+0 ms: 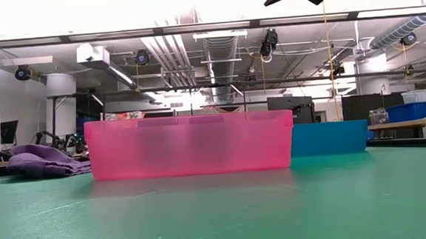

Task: Sort spices by type
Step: Put the black seasoning bottle into the light blue bin, then put the brown seasoning bottle into the blue bin

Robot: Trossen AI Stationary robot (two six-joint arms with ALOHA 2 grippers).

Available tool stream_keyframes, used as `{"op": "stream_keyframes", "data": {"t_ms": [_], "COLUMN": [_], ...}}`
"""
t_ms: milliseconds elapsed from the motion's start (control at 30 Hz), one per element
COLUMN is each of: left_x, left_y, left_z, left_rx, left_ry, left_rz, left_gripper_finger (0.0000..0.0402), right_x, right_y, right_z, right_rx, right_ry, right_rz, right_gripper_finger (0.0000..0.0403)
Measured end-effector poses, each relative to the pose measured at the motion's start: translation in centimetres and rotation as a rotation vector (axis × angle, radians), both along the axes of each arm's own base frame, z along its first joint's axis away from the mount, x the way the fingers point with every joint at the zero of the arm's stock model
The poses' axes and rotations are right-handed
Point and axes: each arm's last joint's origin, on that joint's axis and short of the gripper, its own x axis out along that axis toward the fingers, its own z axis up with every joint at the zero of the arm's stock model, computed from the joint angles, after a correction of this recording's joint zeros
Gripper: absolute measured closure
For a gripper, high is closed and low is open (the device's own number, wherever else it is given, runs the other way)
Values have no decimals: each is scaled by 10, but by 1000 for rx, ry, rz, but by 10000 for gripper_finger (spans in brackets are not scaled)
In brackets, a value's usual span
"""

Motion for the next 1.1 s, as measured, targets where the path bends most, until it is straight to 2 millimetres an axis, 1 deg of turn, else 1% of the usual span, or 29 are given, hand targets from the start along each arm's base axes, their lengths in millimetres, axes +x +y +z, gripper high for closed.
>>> {"op": "stream_keyframes", "data": {"t_ms": [400,700,833,1100], "left_x": [-1,0,0,-1], "left_y": [1,-1,0,4], "left_z": [3,13,24,61], "left_rx": [12,-2,29,86], "left_ry": [7,2,14,30], "left_rz": [-2,-8,-11,-47], "left_gripper_finger": [161,130,117,111], "right_x": [0,0,0,0], "right_y": [0,0,0,0], "right_z": [0,0,0,0], "right_rx": [-1,-1,-1,-4], "right_ry": [1,1,1,3], "right_rz": [1,1,1,4], "right_gripper_finger": [193,193,193,193]}}
